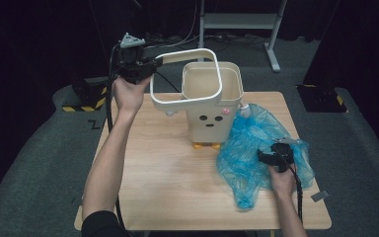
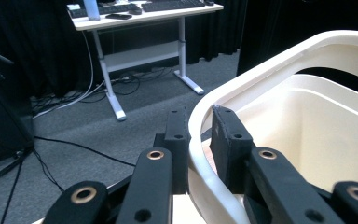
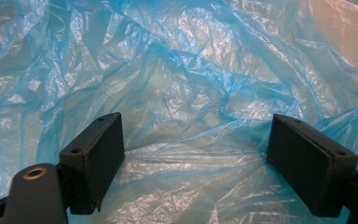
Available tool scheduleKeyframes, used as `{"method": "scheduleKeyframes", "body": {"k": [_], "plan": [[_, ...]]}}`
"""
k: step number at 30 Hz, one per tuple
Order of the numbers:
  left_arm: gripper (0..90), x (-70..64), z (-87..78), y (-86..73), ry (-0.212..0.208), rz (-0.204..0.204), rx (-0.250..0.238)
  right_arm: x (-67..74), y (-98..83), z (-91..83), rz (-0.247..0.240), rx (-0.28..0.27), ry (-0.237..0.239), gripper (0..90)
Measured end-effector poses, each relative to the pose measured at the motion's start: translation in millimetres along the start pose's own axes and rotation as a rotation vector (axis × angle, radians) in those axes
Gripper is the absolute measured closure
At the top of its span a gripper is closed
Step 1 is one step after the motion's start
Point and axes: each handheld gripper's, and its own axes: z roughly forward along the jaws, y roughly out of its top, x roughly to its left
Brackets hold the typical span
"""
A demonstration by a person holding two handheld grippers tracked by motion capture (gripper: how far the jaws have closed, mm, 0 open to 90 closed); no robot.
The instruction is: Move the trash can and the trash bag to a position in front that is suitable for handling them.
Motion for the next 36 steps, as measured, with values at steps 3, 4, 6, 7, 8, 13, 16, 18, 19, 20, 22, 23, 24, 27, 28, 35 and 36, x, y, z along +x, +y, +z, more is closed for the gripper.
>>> {"method": "scheduleKeyframes", "body": {"k": [3,4,6,7,8,13,16,18,19,20,22,23,24,27,28,35,36], "plan": [[77.1,1.5,-9.4,-3.2,0.006,0.004,-0.009,0.0,0.0,0.0,0.000,0.000,0.000,18.8],[77.1,2.3,-11.8,-4.8,0.006,0.005,-0.009,0.0,0.0,0.0,0.000,0.000,0.000,18.8],[77.1,3.8,-15.9,-8.0,0.011,0.001,-0.010,0.0,0.0,0.0,-0.001,0.000,0.000,18.8],[77.2,5.0,-17.6,-9.4,0.012,0.001,-0.008,0.0,0.0,0.0,0.000,0.000,0.000,18.8],[77.1,6.2,-19.2,-10.6,0.014,-0.003,-0.009,0.0,0.0,0.0,0.000,0.000,0.000,18.8],[77.1,10.2,-26.7,-15.4,0.016,-0.017,-0.017,0.0,0.0,0.0,0.000,0.000,0.000,18.8],[77.2,10.8,-29.6,-17.5,0.019,-0.015,-0.014,0.0,0.0,0.0,0.000,0.000,0.000,18.7],[77.1,11.2,-31.0,-18.9,0.019,-0.017,-0.013,0.0,0.0,0.0,0.000,0.000,0.000,18.7],[77.1,11.1,-31.8,-19.6,0.019,-0.018,-0.012,0.0,0.0,0.0,0.000,0.000,0.000,18.8],[77.1,10.8,-32.7,-20.4,0.020,-0.017,-0.012,0.0,0.0,0.0,0.000,0.000,0.000,18.8],[77.1,10.2,-34.3,-21.6,0.023,-0.011,-0.011,0.0,0.0,0.0,0.000,0.000,0.000,18.8],[77.1,9.9,-35.2,-22.2,0.023,-0.010,-0.011,0.0,0.0,-0.1,0.000,0.000,0.000,18.8],[77.1,10.0,-36.3,-23.0,0.023,-0.010,-0.011,0.0,0.0,0.0,0.000,0.000,0.000,18.8],[77.1,11.2,-39.7,-25.5,0.027,-0.010,-0.010,0.0,0.0,0.0,0.000,0.000,0.000,18.7],[77.1,11.5,-41.0,-26.6,0.028,-0.011,-0.011,0.0,0.0,0.0,0.000,0.000,0.000,18.8],[77.1,19.0,-55.2,-36.7,0.052,-0.024,-0.019,0.0,0.0,0.0,0.000,0.000,0.000,18.8],[77.1,20.8,-57.4,-38.1,0.052,-0.029,-0.023,0.0,0.0,0.0,0.000,0.000,0.000,18.7]]}}
